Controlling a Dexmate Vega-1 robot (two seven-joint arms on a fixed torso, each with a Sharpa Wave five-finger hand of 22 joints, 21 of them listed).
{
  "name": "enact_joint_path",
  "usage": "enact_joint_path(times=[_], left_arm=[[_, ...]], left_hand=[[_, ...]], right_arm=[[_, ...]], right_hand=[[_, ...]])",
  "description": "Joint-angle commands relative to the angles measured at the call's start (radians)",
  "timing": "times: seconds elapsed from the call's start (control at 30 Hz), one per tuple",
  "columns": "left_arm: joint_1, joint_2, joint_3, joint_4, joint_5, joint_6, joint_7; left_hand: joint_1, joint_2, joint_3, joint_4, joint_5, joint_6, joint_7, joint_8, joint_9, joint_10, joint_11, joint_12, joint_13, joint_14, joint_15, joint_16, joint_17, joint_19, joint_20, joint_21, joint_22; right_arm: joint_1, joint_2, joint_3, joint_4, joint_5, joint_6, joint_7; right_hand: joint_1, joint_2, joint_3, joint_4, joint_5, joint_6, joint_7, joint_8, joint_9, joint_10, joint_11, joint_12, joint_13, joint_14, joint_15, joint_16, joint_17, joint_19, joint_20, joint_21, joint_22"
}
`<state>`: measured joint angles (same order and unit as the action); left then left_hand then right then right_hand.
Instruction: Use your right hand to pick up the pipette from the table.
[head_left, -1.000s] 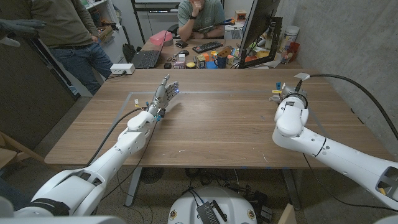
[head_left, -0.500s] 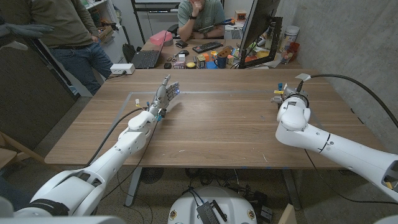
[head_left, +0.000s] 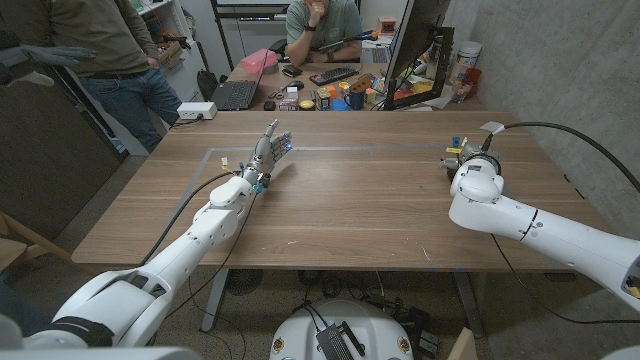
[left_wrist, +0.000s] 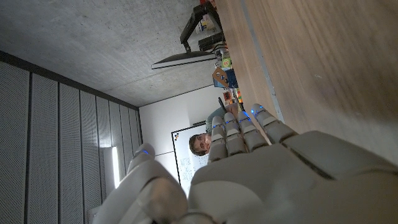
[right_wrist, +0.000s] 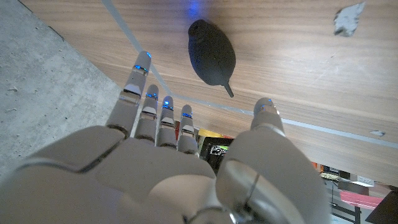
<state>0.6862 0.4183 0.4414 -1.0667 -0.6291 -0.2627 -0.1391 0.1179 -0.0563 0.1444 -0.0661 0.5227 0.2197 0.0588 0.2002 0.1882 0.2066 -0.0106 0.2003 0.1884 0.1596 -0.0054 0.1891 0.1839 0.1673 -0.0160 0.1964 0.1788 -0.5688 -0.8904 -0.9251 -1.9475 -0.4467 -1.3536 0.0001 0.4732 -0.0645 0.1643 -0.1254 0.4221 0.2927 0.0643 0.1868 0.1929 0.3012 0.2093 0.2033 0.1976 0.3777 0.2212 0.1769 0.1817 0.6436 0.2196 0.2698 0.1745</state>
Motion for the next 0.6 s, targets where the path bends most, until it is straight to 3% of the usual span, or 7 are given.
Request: enact_joint_path(times=[0.03, 0.2, 0.6], left_arm=[[-0.022, -0.019, 0.012, 0.036, 0.007, -0.001, -0.002], [-0.034, -0.032, 0.014, 0.071, 0.007, -0.008, -0.011], [-0.062, -0.05, 0.017, 0.126, 0.008, -0.02, -0.032]], left_hand=[[0.007, 0.01, -0.005, -0.001, 0.003, 0.009, 0.002, 0.002, 0.002, 0.003, 0.0, 0.003, 0.002, 0.01, -0.001, 0.005, 0.001, 0.004, 0.003, 0.005, 0.004], [0.007, 0.01, -0.006, -0.001, 0.003, 0.009, 0.002, 0.002, 0.002, 0.004, 0.001, 0.003, 0.002, 0.01, 0.0, 0.005, 0.001, 0.004, 0.004, 0.005, 0.004], [0.007, 0.011, -0.008, -0.001, 0.002, 0.009, 0.003, 0.002, 0.002, 0.003, 0.0, 0.003, 0.002, 0.011, 0.003, 0.005, 0.001, 0.003, 0.004, 0.005, 0.004]], right_arm=[[0.038, -0.006, -0.031, 0.038, 0.15, 0.015, -0.088], [0.064, 0.002, -0.066, 0.061, 0.175, 0.018, -0.098], [0.078, 0.013, -0.069, 0.092, 0.247, 0.018, -0.135]], right_hand=[[0.007, 0.006, 0.0, 0.001, 0.006, 0.001, 0.0, 0.008, 0.002, -0.004, 0.001, 0.001, 0.005, -0.003, -0.001, -0.002, 0.002, -0.007, 0.001, -0.004, 0.005], [0.007, 0.008, 0.0, 0.002, 0.007, -0.001, 0.001, 0.008, 0.002, -0.007, 0.002, 0.001, 0.005, -0.004, -0.002, 0.0, 0.002, -0.009, 0.001, -0.007, 0.005], [0.007, 0.012, 0.0, 0.003, 0.009, -0.002, 0.003, 0.008, 0.002, -0.01, 0.002, 0.001, 0.005, -0.004, -0.003, 0.002, 0.003, -0.008, 0.001, -0.01, 0.006]])
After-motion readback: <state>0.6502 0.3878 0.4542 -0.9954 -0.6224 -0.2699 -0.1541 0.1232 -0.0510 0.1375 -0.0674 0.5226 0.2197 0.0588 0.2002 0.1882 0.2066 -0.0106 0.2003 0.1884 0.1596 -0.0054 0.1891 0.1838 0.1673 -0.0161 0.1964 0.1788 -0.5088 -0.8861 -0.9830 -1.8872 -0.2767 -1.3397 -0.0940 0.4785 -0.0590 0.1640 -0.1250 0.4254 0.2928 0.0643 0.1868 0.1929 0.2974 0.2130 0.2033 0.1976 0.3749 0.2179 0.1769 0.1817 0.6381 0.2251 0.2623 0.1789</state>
